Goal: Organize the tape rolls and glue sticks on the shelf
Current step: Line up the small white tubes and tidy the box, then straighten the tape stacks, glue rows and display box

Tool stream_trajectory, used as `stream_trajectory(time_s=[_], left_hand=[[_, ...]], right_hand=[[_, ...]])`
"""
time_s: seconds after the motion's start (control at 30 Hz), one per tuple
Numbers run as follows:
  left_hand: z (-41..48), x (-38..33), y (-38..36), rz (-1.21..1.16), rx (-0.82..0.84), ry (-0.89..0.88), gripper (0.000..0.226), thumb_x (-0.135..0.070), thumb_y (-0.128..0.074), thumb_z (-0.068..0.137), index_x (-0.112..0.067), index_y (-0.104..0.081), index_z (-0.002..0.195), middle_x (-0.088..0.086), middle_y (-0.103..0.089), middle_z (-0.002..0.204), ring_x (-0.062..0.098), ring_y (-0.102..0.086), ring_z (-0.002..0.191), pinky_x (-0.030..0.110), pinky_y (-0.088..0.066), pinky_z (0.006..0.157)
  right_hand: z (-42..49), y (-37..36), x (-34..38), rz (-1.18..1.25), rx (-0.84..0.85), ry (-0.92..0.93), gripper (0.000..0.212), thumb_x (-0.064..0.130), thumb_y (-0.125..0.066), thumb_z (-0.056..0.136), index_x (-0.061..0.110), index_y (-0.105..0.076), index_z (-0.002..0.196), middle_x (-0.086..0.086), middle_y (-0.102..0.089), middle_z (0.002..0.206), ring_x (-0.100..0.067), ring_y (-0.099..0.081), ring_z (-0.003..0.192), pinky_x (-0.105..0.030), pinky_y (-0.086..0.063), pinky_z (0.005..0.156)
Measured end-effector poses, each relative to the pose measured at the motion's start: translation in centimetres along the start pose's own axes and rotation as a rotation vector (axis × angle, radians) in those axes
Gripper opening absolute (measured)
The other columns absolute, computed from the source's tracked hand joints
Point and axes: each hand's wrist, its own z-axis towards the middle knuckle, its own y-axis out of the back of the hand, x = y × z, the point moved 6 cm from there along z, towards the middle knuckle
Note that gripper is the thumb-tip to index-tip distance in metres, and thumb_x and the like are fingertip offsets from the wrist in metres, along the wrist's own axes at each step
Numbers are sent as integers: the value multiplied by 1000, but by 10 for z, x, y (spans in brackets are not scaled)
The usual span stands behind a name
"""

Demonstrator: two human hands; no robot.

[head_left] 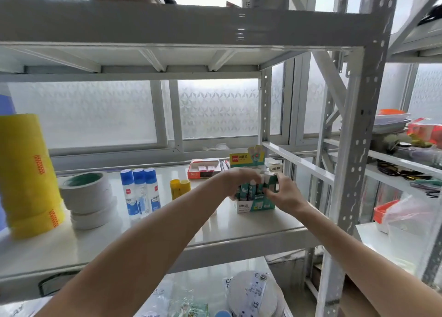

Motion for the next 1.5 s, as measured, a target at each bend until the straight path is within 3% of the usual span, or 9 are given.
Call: stream_trajectory(time_s=[0.37,0.53,0.67,0.73,0.8,0.9,1.17,1.37,1.5], left_hand=[[-31,18,7,17,-23,-136,44,-7,-54,92,-8,-42,135,14,-48,137,28,-46,126,37,-38,104],[-69,30,8,517,44,-149,37,-13,-55,94,3,-52,128,4,-51,82,10,-42,65,18,-35,56],[-125,58,25,1009,-51,-178,43,-28,-63,92,-1,-59,125,12,-64,116,25,-61,104,30,-50,85],[-150,83,44,1086,-99,-159,41,-30,-64,91,-5,-61,123,11,-65,118,25,-62,105,32,-50,88],[-177,110,70,1133,-171,-109,40,-33,-65,90,-10,-62,122,7,-66,116,22,-62,103,31,-52,90],[-216,154,120,1166,-274,0,43,-39,-67,86,-18,-60,123,0,-63,118,19,-59,104,27,-49,85],[-306,246,260,1154,-513,312,35,-43,-59,84,-18,-63,110,3,-63,107,21,-62,92,35,-52,77],[-306,275,326,1012,-702,353,28,-42,-58,89,-14,-54,92,6,-56,96,23,-55,82,33,-43,69],[-272,289,340,777,-774,278,38,-41,-64,87,-12,-54,109,10,-57,111,23,-53,90,29,-36,68]], right_hand=[[-15,4,21,-106,157,-37,17,24,-64,89,14,-58,101,-5,-64,98,-26,-62,99,-40,-52,87],[-35,0,27,-522,414,-77,30,35,-58,91,16,-62,114,-2,-60,109,-20,-58,102,-26,-46,84],[-61,-11,51,-782,550,-78,30,45,-59,86,16,-58,81,0,-57,83,-16,-54,77,-21,-39,58],[-75,-19,79,-802,578,-21,30,49,-58,87,19,-59,90,2,-56,84,-16,-55,81,-21,-38,56],[-89,-32,107,-736,624,17,37,50,-59,88,17,-62,105,1,-61,97,-17,-59,89,-24,-49,71],[-106,-64,150,-693,669,96,41,50,-59,88,18,-62,113,-1,-64,109,-18,-61,97,-33,-54,88],[-110,-188,281,-496,687,335,42,45,-59,90,14,-61,119,-5,-64,116,-21,-61,102,-32,-52,89],[-104,-284,352,-360,609,464,46,42,-56,91,9,-55,124,-13,-61,122,-30,-59,108,-39,-51,91],[-94,-335,371,-228,544,409,45,37,-52,93,1,-50,119,-20,-58,123,-37,-56,111,-37,-47,85]])
